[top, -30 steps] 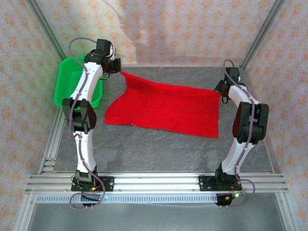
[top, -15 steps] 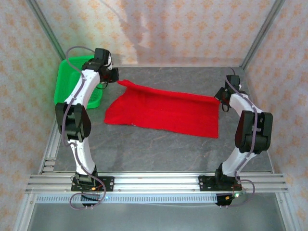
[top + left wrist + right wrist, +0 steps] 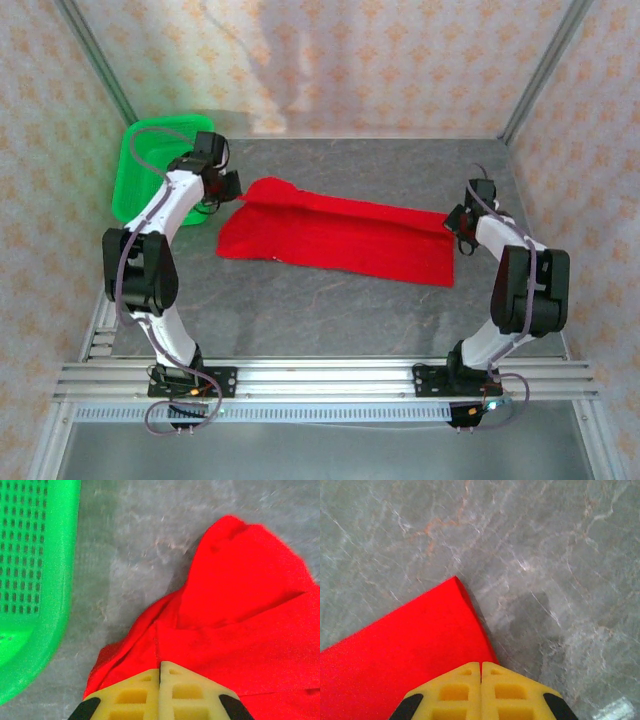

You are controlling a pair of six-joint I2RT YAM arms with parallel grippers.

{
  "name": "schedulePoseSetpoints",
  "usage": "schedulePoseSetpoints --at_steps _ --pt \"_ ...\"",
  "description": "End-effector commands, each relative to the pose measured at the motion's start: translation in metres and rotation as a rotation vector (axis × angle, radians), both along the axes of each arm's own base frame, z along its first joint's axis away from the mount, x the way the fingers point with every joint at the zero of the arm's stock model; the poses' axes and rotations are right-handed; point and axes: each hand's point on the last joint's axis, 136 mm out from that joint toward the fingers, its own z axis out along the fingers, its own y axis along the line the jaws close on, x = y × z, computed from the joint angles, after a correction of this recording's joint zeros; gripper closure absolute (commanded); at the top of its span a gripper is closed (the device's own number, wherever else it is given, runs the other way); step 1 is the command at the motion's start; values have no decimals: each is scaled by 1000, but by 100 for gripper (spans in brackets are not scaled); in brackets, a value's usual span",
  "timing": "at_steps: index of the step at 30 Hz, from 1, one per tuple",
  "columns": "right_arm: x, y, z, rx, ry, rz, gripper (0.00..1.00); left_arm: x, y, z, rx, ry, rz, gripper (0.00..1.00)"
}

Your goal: Fold and stack the t-shirts

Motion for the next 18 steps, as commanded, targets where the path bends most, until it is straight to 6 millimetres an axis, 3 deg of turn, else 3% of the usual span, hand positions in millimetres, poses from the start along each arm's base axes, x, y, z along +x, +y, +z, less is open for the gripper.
schedulePoseSetpoints --at_steps 1,9,18 --pt "-6 -4 3 7 -18 -36 100 -9 13 -4 35 -1 84 100" --pt "-18 2 -19 55 20 -65 100 -17 12 -45 94 92 117 100" --pt "-27 5 -31 82 90 -77 100 -17 15 -68 120 151 131 100"
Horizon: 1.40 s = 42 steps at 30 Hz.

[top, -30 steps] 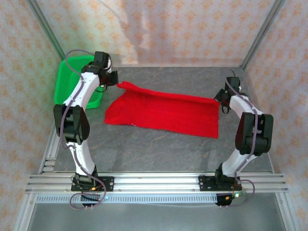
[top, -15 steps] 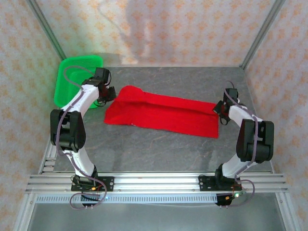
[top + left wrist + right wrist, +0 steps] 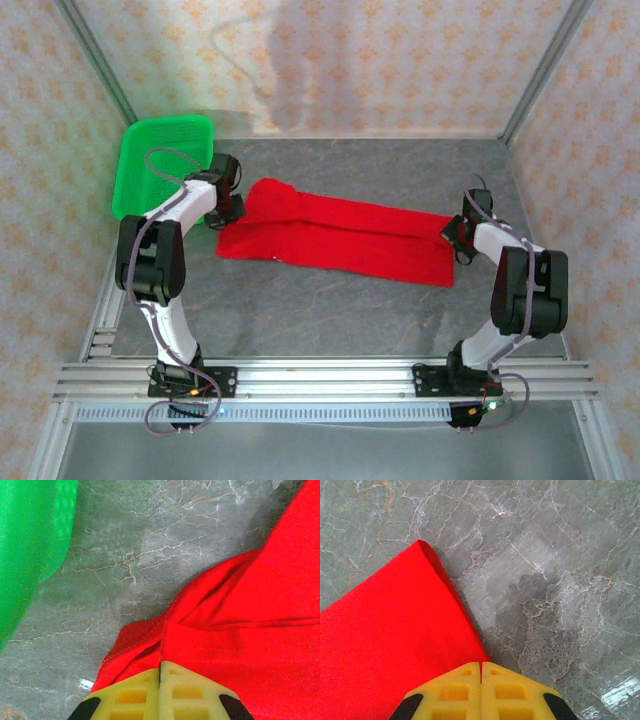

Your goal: Fold and stack the t-shirts

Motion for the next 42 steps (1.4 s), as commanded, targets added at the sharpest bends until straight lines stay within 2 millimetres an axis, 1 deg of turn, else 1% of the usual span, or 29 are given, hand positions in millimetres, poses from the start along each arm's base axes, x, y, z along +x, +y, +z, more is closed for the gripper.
schedulePoseSetpoints --at_steps 1,3,4,6,7,8,10,11,12,14,16,17,19,20,21,24,25,28,30,35,39,42 --pt "-10 -1 -11 29 52 -35 100 2 7 -1 38 -1 37 97" --pt "-15 1 -15 46 67 -48 99 -1 4 -5 20 7 45 87" --pt "-17 3 -18 57 77 -52 94 -2 1 -7 8 9 48 84" --pt "-19 7 -20 85 83 -54 80 -4 -1 -3 2 2 55 72" --pt "-19 11 -19 103 77 -47 70 -4 -3 3 -1 -7 58 66" --pt "-18 15 -16 125 67 -35 64 -3 -6 10 -4 -19 56 62" --pt "-18 21 -9 155 42 -19 53 0 -9 29 2 -46 58 57" --pt "-18 24 -3 168 26 -8 47 4 -15 41 -7 -70 47 55" --pt "-18 28 3 182 7 7 43 8 -23 51 -22 -99 30 52" --pt "-18 38 17 211 -44 60 31 19 -47 72 -49 -152 -40 47" --pt "-19 49 32 232 -94 128 24 31 -68 82 -98 -170 -105 44" --pt "-19 55 39 242 -116 165 22 38 -80 84 -140 -180 -141 43" --pt "-22 69 52 265 -153 239 20 50 -93 90 -155 -193 -208 41" --pt "-24 74 57 268 -165 275 19 56 -98 78 -151 -160 -241 41" --pt "-27 79 59 271 -164 301 19 59 -102 75 -157 -144 -267 41" --pt "-33 89 62 287 -169 357 17 69 -103 55 -123 -50 -329 41" --pt "-34 93 63 298 -171 371 17 73 -104 48 -118 -28 -344 42" --pt "-34 101 66 315 -181 402 16 86 -108 35 -108 -6 -379 46" --pt "-33 104 68 317 -185 414 16 90 -110 27 -111 12 -389 48" --pt "-29 108 72 316 -192 432 16 95 -114 21 -118 12 -411 50" --pt "-29 110 70 325 -187 434 15 94 -115 14 -113 25 -421 53" --pt "-28 111 69 327 -184 435 15 91 -113 9 -108 40 -426 54"
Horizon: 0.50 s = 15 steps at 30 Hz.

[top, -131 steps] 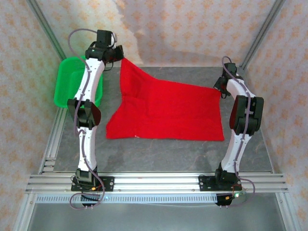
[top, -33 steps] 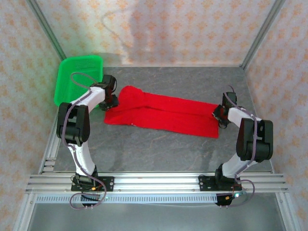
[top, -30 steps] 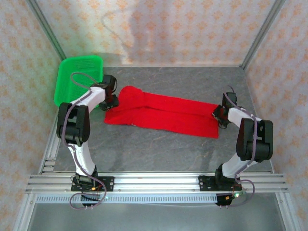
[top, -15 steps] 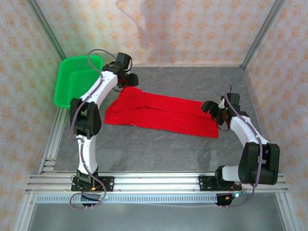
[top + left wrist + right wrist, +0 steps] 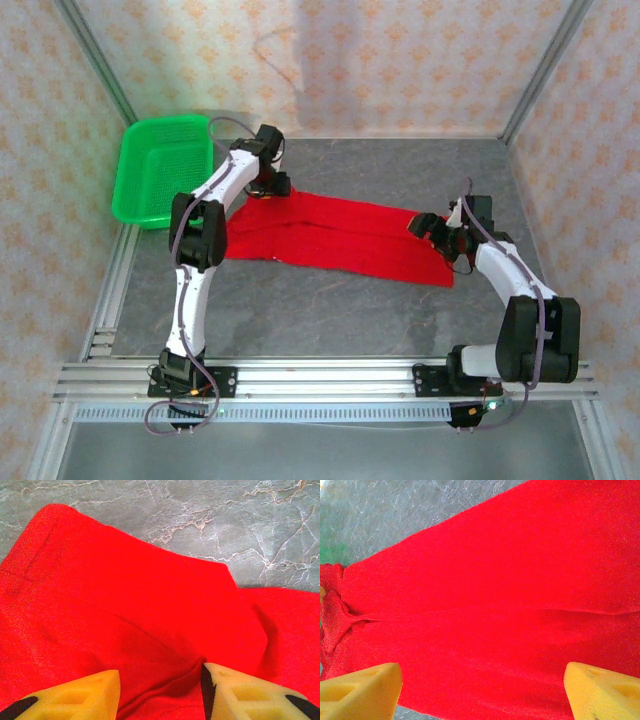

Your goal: Fold and stack the t-shirts

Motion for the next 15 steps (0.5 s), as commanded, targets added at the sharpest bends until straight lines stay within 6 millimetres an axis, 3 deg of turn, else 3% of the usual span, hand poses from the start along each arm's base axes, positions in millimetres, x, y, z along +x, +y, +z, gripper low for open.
schedulePoseSetpoints --at_steps 1,15 --pt "2 4 2 0 -5 29 15 -6 1 9 1 8 -33 54" --pt "14 6 6 15 -24 24 15 -17 -20 1 -33 42 -128 57"
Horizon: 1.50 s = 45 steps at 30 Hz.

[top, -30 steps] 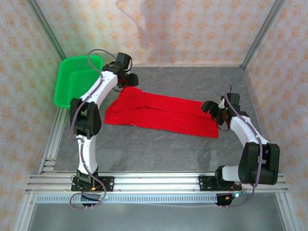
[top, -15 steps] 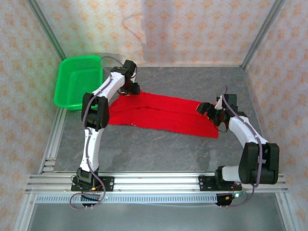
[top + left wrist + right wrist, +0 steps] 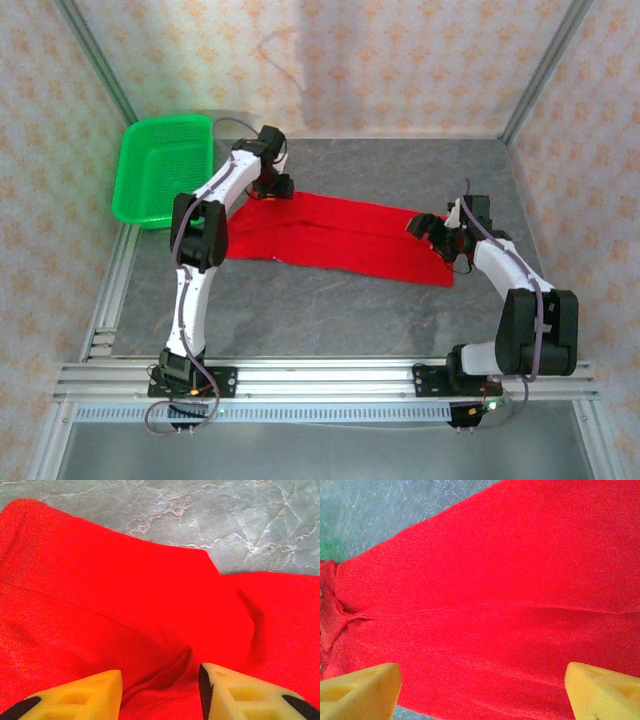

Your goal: Fold and stack the t-shirts

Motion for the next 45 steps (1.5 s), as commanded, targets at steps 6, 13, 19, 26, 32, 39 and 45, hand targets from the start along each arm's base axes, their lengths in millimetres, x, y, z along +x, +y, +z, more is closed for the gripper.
schedulePoseSetpoints --at_steps 6,13,19,26,32,39,45 --pt "19 3 17 6 -61 15 15 -14 -5 -3 10 40 -54 64" --pt "27 5 20 14 -75 10 15 -17 -9 -2 10 43 -79 90" --pt "32 5 23 15 -88 7 14 -22 -13 2 -10 38 -89 100" --pt "36 4 22 19 -91 0 14 -32 -26 22 -39 -17 -122 100" --pt "37 4 20 16 -91 -2 14 -49 -34 26 -52 -44 -123 100" --pt "38 3 17 16 -85 -4 14 -76 -45 26 -61 -55 -114 100" --pt "39 5 13 24 -74 -3 14 -106 -51 6 -56 -18 -92 100"
